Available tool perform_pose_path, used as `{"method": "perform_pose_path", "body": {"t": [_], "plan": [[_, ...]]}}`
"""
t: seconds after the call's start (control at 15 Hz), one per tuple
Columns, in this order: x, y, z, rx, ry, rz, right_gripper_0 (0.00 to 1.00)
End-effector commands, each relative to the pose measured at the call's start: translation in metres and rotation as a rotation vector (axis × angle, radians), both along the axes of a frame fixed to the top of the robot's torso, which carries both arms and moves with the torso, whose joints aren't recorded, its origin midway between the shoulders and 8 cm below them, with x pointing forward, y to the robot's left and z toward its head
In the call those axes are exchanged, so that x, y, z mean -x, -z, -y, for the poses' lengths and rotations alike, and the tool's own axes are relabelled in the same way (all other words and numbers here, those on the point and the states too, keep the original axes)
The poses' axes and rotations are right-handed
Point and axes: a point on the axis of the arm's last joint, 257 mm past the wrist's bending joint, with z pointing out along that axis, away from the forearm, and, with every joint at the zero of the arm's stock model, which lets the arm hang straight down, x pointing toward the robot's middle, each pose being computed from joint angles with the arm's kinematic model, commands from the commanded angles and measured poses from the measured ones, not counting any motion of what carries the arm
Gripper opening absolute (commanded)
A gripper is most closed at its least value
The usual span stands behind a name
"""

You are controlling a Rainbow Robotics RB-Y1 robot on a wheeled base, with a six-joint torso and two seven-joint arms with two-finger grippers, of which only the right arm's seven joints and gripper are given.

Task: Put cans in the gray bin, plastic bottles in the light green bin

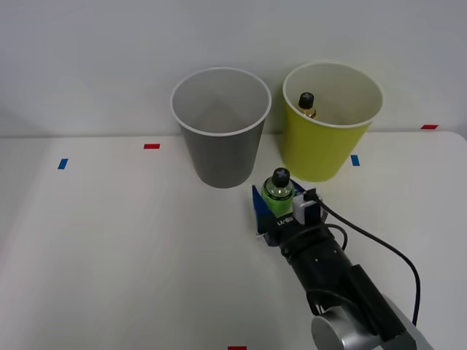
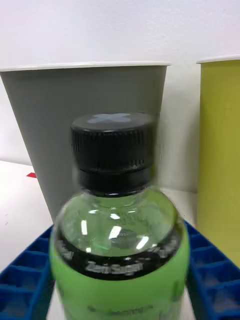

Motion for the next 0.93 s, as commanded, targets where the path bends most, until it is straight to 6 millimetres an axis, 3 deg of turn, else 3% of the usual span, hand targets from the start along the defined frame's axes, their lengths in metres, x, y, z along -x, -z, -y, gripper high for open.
{"method": "perform_pose_path", "body": {"t": [0.07, 0.6, 0.93], "plan": [[0.000, 0.001, 0.000, 0.001, 0.002, 0.000, 0.06], [0.001, -0.002, 0.018, 0.017, 0.010, 0.029, 0.00], [0.007, -0.010, 0.017, -0.029, 0.016, 0.058, 0.00]]}}
